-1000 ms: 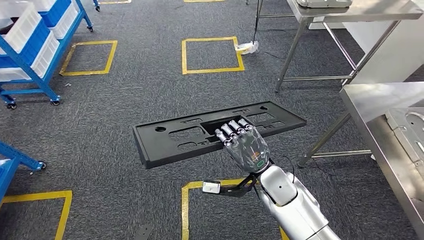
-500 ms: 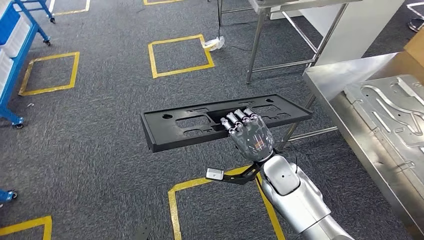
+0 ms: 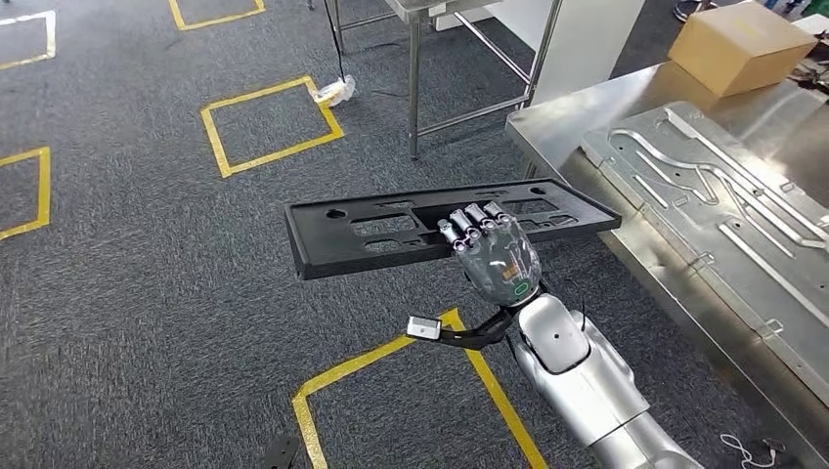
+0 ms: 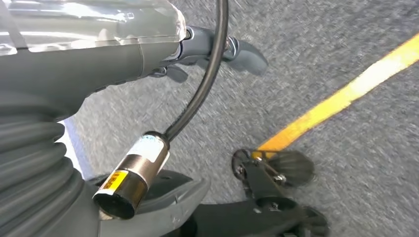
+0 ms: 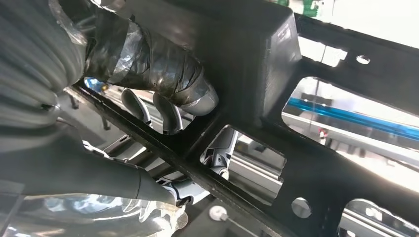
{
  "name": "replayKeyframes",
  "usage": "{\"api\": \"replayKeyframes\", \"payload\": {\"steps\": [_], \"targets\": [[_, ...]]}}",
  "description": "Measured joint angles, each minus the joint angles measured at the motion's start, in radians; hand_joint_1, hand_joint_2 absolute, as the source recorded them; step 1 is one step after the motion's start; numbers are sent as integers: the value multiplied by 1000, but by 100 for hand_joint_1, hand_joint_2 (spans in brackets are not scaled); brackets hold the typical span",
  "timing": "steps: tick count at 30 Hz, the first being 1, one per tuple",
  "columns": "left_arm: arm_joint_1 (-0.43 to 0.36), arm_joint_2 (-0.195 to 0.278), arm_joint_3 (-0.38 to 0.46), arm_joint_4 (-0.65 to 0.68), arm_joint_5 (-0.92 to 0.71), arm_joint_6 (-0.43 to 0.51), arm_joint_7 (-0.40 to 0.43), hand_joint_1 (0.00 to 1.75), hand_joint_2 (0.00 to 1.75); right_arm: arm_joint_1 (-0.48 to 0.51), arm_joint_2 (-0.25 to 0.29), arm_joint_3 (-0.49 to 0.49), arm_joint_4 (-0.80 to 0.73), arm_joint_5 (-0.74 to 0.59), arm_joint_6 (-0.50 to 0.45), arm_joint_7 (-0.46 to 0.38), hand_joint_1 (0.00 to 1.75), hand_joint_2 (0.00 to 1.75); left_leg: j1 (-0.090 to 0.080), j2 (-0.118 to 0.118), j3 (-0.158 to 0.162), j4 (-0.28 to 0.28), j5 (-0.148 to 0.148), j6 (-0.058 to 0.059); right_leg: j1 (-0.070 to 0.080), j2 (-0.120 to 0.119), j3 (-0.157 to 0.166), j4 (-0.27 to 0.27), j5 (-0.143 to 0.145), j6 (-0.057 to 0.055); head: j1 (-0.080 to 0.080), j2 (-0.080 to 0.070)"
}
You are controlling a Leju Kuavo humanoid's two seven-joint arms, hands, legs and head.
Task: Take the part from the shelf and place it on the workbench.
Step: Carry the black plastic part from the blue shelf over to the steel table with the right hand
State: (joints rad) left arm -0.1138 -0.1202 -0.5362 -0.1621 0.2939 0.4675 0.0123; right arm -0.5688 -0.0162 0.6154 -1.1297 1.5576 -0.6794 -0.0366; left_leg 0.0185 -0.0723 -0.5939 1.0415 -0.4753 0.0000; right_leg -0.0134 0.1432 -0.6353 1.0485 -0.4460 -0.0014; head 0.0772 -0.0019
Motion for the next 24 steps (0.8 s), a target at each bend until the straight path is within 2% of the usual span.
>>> {"api": "replayKeyframes", "payload": {"steps": [1,2,3,5,6,7,8,9,10,11,12,13,14,15,16,17,18,19,21,22,23,24], "targets": [[-2,0,0,0,0,0,0,0,175,0,-3,-4,0,2,0,0,175,175,1,11,0,-4,3,7,-2,9,-3,-3,3,7,0,0],[-4,-1,0,0,0,0,0,0,175,-1,-6,-10,0,3,0,-1,175,175,1,22,3,-11,7,14,0,0,-6,-1,1,12,0,0],[-7,-1,0,0,-1,0,1,0,175,-3,-10,-15,1,3,0,-2,175,175,2,34,6,-19,11,22,2,-24,-14,13,-9,17,3,0],[-9,-2,0,-1,-1,0,1,0,175,-10,-14,-21,1,4,0,-4,175,175,1,60,10,-29,16,33,8,-95,-55,100,-57,23,7,0],[-8,-2,0,-1,-2,0,1,0,175,-13,-14,-23,2,5,0,-4,175,175,0,74,11,-30,15,36,7,-118,-87,165,-86,25,8,0],[-6,-2,0,-1,-2,0,2,0,175,-14,-15,-23,3,5,0,-5,175,175,-1,89,11,-30,13,37,5,-129,-116,223,-106,27,8,0],[-6,-2,0,-1,-2,0,2,0,175,-14,-15,-23,4,5,0,-6,175,175,-2,104,11,-29,12,37,3,-135,-134,255,-110,29,8,0],[-6,-2,0,-1,-2,0,2,0,175,-13,-17,-24,6,6,0,-6,175,175,-2,118,12,-29,9,37,1,-139,-133,250,-95,30,8,0],[-6,-2,0,-1,-2,0,2,0,175,-14,-18,-25,8,6,0,-6,175,175,-2,131,15,-28,6,35,0,-146,-112,206,-65,30,9,0],[-7,-3,0,-1,-2,0,2,0,175,-15,-19,-27,8,6,0,-6,175,175,-2,142,19,-27,2,33,1,-164,-75,136,-30,28,9,0],[-7,-3,0,-1,-2,0,2,0,175,-17,-19,-29,9,6,0,-6,175,175,-5,153,23,-26,-2,28,7,-191,-40,69,-7,25,9,0],[-7,-4,0,-1,-3,0,2,0,175,-20,-19,-30,9,6,0,-6,175,175,-8,163,27,-25,-6,23,13,-211,-14,19,7,19,8,0],[-6,-4,0,-1,-3,0,2,0,175,-22,-20,-31,9,6,0,-6,175,175,-11,174,30,-25,-10,18,18,-224,-1,-9,10,14,8,0],[-7,-5,0,-1,-4,0,2,0,175,-24,-21,-32,9,6,0,-6,175,175,-14,186,34,-26,-13,13,24,-222,1,-15,6,9,7,0],[-7,-6,0,-1,-5,0,3,0,175,-25,-22,-33,9,6,0,-6,175,175,-15,199,38,-27,-15,8,22,-208,1,-16,7,3,7,0],[-8,-6,0,-1,-6,0,3,0,175,-24,-24,-34,9,6,0,-6,175,175,-14,201,42,-25,-21,2,20,-195,3,-20,9,-2,7,0],[-9,-7,0,-1,-8,0,3,0,175,-26,-25,-35,10,6,0,-6,175,175,-11,186,40,-13,-33,-2,17,-182,7,-24,10,-8,7,0],[-10,-7,0,-1,-10,0,3,0,175,-28,-25,-36,10,6,0,-7,175,175,-9,161,28,18,-54,-6,13,-169,10,-28,12,-15,7,0],[-7,-8,0,-2,-11,0,3,0,175,-32,-25,-36,10,6,0,-7,175,175,-6,100,-31,140,-113,-9,10,-142,13,-29,13,-25,6,0],[-5,-8,0,-2,-11,0,4,0,175,-33,-24,-36,11,6,0,-7,175,175,-6,87,-67,206,-136,-10,11,-127,13,-28,12,-28,5,0],[-2,-8,0,-2,-11,0,4,0,175,-32,-24,-36,11,6,0,-7,175,175,-6,81,-94,252,-144,-11,11,-110,13,-26,11,-29,5,0],[-1,-8,0,-2,-11,0,5,0,175,-31,-24,-36,12,6,0,-7,175,175,-5,79,-105,259,-130,-11,12,-94,13,-24,10,-29,5,0]]}}
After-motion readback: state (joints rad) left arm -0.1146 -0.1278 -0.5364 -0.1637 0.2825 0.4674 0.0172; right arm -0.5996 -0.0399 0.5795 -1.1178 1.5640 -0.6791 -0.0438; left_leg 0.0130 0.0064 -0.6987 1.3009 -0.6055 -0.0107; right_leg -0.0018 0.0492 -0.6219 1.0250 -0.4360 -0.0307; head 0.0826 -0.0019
